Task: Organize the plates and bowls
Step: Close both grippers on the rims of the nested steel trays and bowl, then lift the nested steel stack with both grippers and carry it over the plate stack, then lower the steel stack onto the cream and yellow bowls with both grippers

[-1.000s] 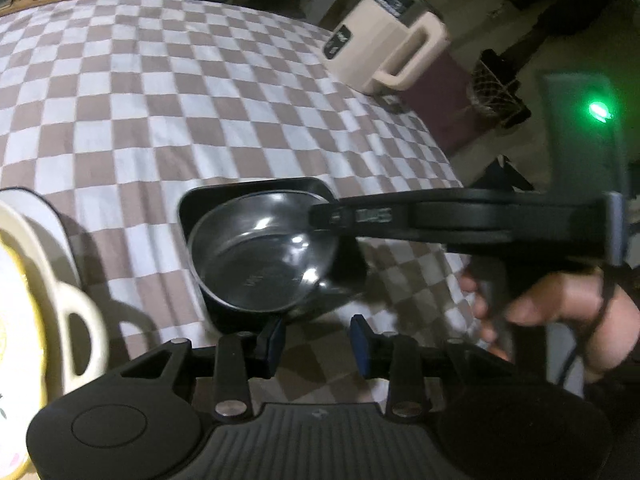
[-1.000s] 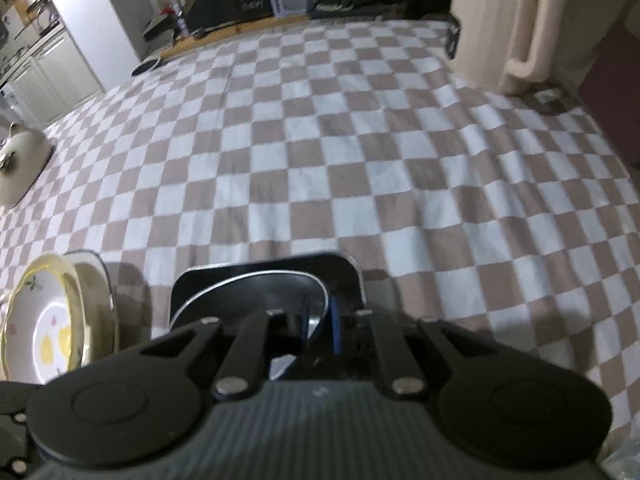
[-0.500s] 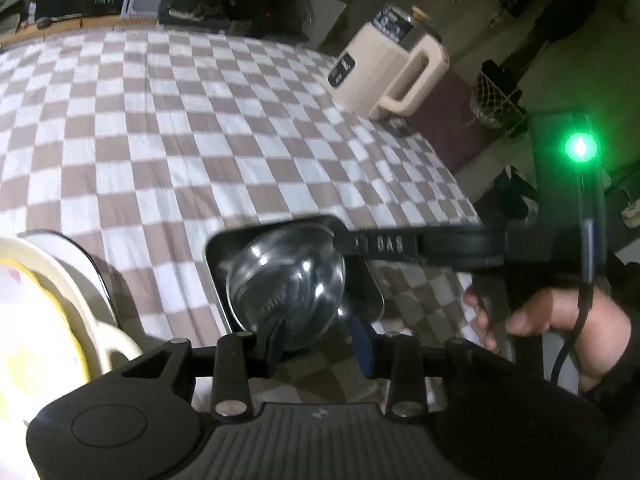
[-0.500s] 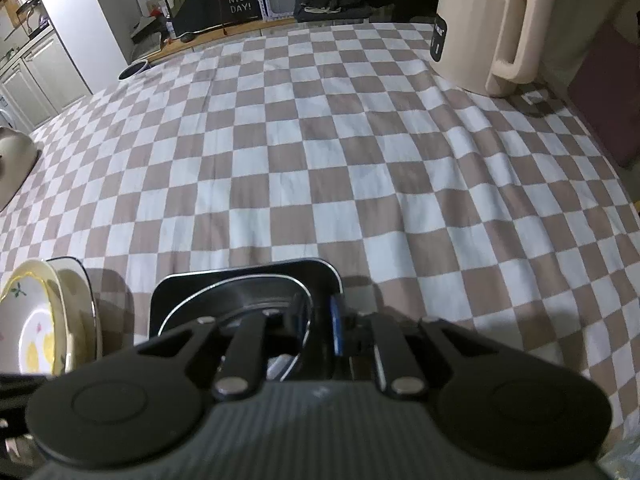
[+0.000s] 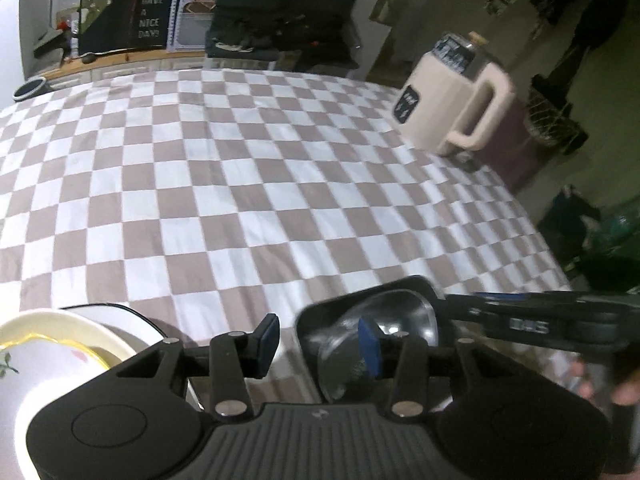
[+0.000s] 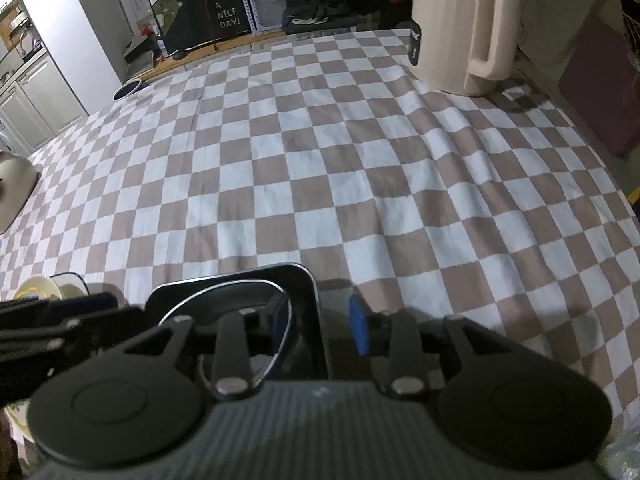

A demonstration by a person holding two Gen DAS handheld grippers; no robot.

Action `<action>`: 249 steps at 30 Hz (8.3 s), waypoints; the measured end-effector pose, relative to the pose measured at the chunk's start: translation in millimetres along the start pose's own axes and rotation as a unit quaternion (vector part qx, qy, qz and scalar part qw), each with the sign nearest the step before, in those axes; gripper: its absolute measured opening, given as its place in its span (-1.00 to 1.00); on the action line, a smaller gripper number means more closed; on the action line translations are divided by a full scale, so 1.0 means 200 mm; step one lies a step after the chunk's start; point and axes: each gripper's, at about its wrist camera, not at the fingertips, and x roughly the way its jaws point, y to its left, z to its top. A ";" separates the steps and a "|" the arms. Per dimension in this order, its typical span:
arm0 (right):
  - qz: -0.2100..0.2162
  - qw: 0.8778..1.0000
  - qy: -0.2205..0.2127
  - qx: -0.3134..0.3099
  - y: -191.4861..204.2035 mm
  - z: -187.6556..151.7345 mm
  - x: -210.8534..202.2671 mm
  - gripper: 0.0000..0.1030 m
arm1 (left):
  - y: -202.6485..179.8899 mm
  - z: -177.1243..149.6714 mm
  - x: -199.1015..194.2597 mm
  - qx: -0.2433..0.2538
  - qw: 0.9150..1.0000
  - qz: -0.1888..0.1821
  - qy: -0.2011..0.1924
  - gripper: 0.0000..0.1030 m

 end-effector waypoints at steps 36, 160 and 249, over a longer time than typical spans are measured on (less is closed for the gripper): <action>0.008 0.997 0.059 -0.045 0.01 -0.02 0.14 -0.74 | 0.03 -0.09 0.11 0.020 0.997 0.019 0.073 -0.25; 0.190 0.982 -0.014 -0.011 0.71 -0.16 -0.14 -0.75 | 0.92 -0.41 -0.82 -0.241 0.966 0.017 -0.090 -0.72; 0.163 0.982 -0.043 -0.083 0.69 -0.24 -0.19 -0.12 | 0.86 -0.52 -0.79 -0.163 0.984 0.030 -0.058 -0.29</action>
